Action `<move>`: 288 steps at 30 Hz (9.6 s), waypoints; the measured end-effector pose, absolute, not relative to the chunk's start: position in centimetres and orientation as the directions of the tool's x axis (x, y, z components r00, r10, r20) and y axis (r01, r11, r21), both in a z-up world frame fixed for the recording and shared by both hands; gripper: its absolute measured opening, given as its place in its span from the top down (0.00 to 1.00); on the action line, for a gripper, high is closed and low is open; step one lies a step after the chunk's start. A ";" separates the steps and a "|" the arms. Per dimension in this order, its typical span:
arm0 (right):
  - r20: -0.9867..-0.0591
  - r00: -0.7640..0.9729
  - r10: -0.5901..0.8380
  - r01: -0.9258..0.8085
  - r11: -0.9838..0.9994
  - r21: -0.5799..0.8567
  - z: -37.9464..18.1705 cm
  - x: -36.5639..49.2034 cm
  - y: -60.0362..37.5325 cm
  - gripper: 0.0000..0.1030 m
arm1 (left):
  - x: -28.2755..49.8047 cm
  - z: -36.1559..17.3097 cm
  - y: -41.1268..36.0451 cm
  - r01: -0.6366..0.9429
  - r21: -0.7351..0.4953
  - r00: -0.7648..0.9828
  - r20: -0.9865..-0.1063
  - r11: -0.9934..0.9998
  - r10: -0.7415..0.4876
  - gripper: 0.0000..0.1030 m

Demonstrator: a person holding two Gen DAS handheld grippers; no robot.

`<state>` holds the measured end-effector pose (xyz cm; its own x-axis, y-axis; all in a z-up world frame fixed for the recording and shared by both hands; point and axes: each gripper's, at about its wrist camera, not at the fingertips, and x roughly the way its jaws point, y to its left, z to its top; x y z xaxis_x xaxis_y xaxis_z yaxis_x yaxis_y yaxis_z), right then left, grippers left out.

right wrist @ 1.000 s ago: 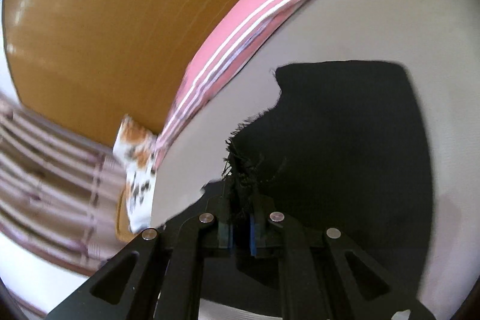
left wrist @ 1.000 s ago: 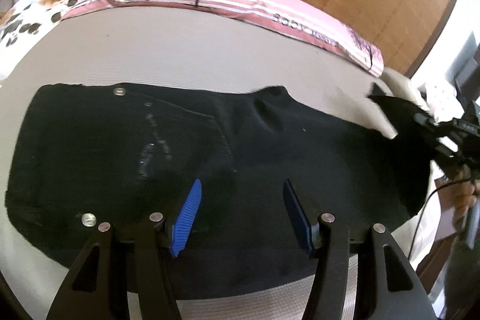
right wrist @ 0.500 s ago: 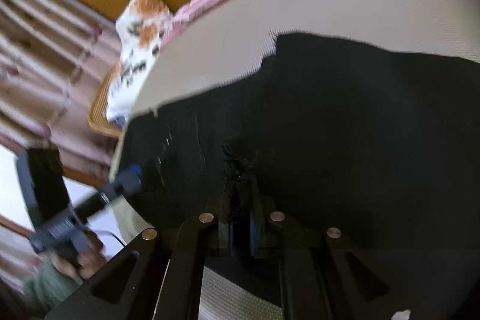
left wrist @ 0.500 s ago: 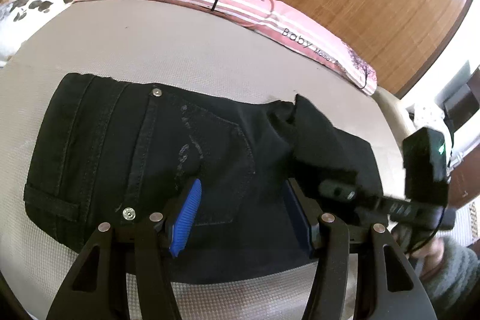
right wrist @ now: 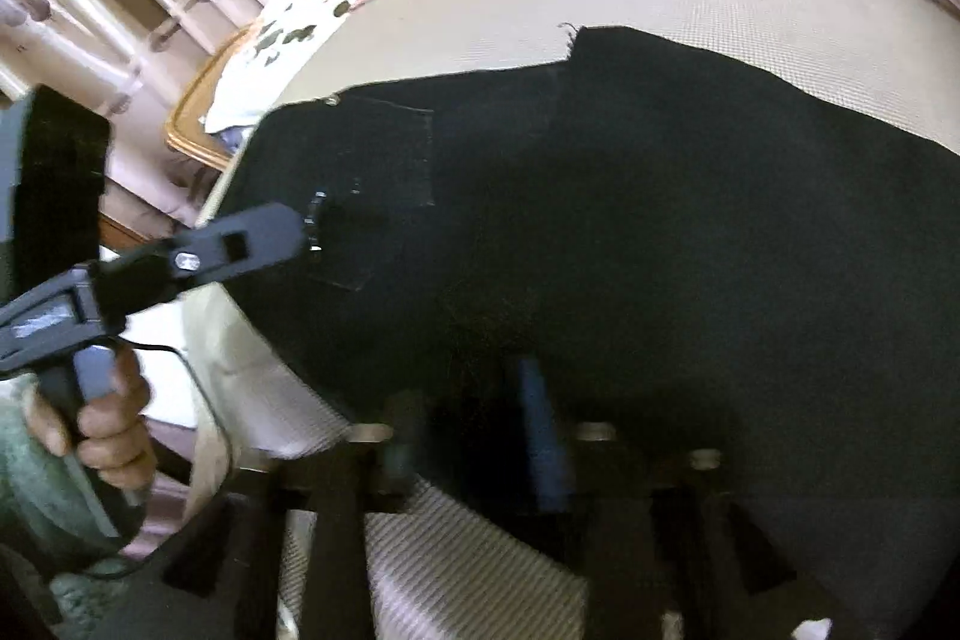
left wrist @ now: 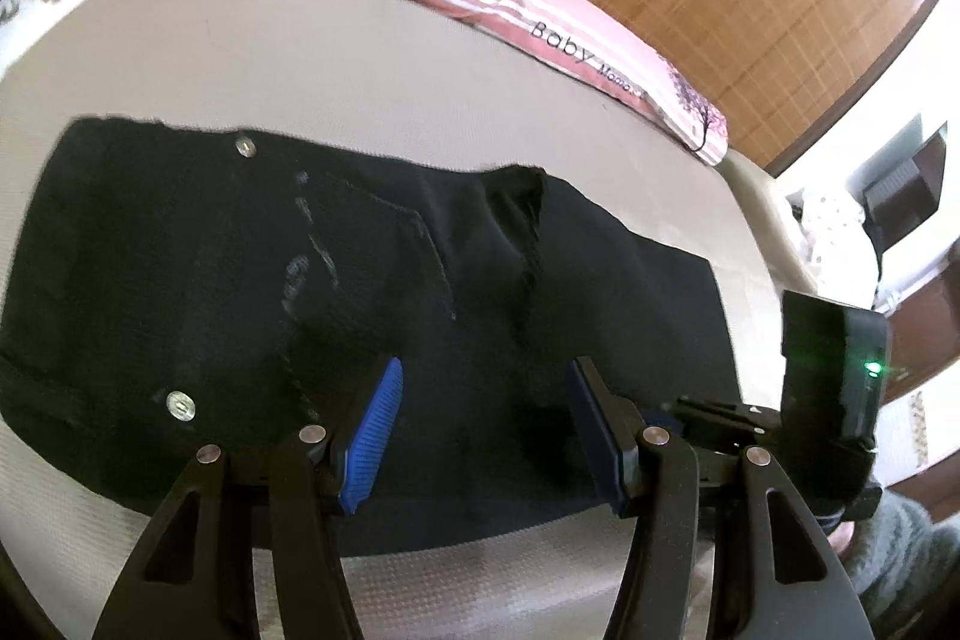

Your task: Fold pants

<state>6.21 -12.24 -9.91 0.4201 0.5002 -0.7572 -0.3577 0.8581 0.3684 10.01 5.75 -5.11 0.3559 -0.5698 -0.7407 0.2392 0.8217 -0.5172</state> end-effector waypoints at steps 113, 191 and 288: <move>-0.796 0.570 0.204 -0.181 0.976 0.121 -11.3 1.0 -16.8 0.32 | 5.1 -7.3 21.5 -0.296 -0.590 0.514 -0.761 0.751 -0.395 0.46; -0.678 0.726 0.118 0.170 0.924 0.343 -6.5 -2.2 -32.7 0.29 | 11.8 1.3 -13.7 0.469 -0.478 0.377 -0.652 0.743 -0.658 0.76; -0.744 0.600 0.293 0.139 0.878 0.458 -11.1 -0.3 -32.3 0.73 | 6.2 -7.8 -8.7 0.534 -0.091 0.361 -0.875 0.841 -0.323 0.45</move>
